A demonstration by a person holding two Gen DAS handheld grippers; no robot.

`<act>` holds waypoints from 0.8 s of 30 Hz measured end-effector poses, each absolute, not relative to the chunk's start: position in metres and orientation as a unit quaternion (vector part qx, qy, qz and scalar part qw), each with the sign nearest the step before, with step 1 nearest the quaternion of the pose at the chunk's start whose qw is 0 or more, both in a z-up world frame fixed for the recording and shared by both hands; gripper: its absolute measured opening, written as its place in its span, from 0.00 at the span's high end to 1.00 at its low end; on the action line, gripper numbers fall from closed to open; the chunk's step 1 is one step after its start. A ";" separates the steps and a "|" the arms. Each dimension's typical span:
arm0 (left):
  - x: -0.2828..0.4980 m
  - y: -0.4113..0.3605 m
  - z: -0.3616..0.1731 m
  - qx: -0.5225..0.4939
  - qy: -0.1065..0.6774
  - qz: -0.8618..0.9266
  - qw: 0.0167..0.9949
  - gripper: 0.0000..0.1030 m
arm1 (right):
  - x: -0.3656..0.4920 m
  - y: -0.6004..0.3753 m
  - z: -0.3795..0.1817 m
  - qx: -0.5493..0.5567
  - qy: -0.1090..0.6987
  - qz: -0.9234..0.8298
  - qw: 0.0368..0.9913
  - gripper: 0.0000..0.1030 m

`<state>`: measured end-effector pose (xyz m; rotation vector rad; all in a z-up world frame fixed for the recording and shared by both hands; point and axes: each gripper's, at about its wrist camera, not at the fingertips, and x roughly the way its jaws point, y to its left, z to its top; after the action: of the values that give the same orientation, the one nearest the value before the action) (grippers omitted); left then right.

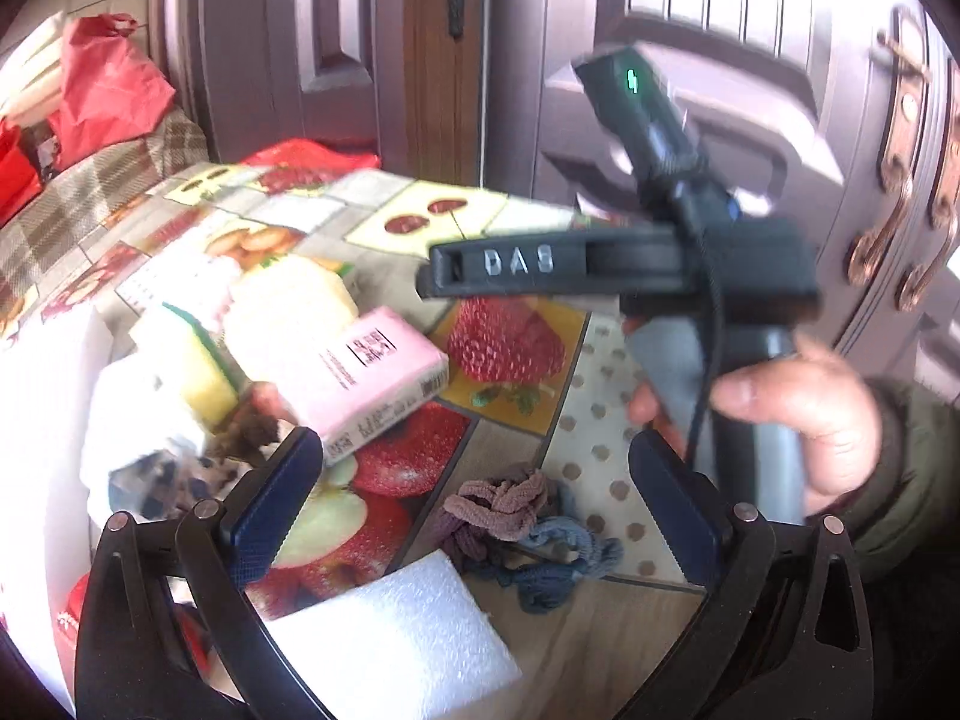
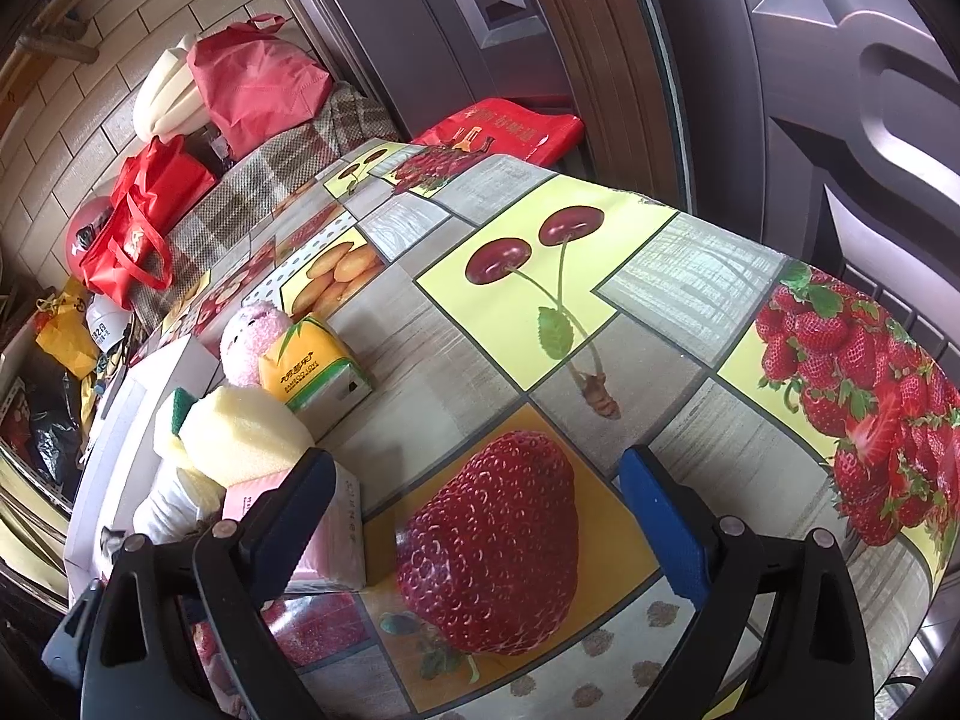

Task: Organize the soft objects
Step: 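Grasp the red apple plush with left tool while right tool grasps knotted hair ties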

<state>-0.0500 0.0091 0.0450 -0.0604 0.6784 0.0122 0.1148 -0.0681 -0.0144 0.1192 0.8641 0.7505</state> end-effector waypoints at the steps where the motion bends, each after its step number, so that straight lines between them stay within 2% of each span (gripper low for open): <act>1: -0.065 0.017 0.055 -0.044 0.306 0.018 0.951 0.00 | 0.115 -0.069 -0.014 0.060 0.408 0.357 0.838 0.06; 4: -0.107 0.044 0.073 -0.062 0.260 0.081 0.960 0.00 | 0.116 -0.070 -0.014 0.067 0.409 0.365 0.834 0.03; 7: -0.136 0.071 0.070 -0.068 0.257 0.154 0.952 0.00 | 0.116 -0.070 -0.014 0.069 0.408 0.368 0.833 0.02; 14: -0.178 0.109 0.048 -0.118 0.256 0.193 0.940 0.03 | 0.116 -0.071 -0.013 0.074 0.408 0.371 0.831 0.02; 17: -0.174 0.104 0.041 -0.089 0.284 0.189 0.936 0.20 | 0.116 -0.071 -0.014 0.074 0.408 0.371 0.831 0.01; 18: -0.167 0.102 0.038 -0.078 0.295 0.187 0.934 0.31 | 0.116 -0.071 -0.014 0.074 0.408 0.371 0.831 0.01; 19: -0.164 0.101 0.035 -0.069 0.307 0.187 0.931 0.36 | 0.116 -0.071 -0.014 0.074 0.408 0.371 0.831 0.01; 24: -0.149 0.100 0.023 -0.044 0.341 0.194 0.919 0.37 | 0.116 -0.072 -0.013 0.079 0.408 0.373 0.830 0.01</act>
<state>-0.1489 0.0996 0.0231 -0.0903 0.7003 0.3996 0.1162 -0.0722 -0.0132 0.1673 0.8648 0.7914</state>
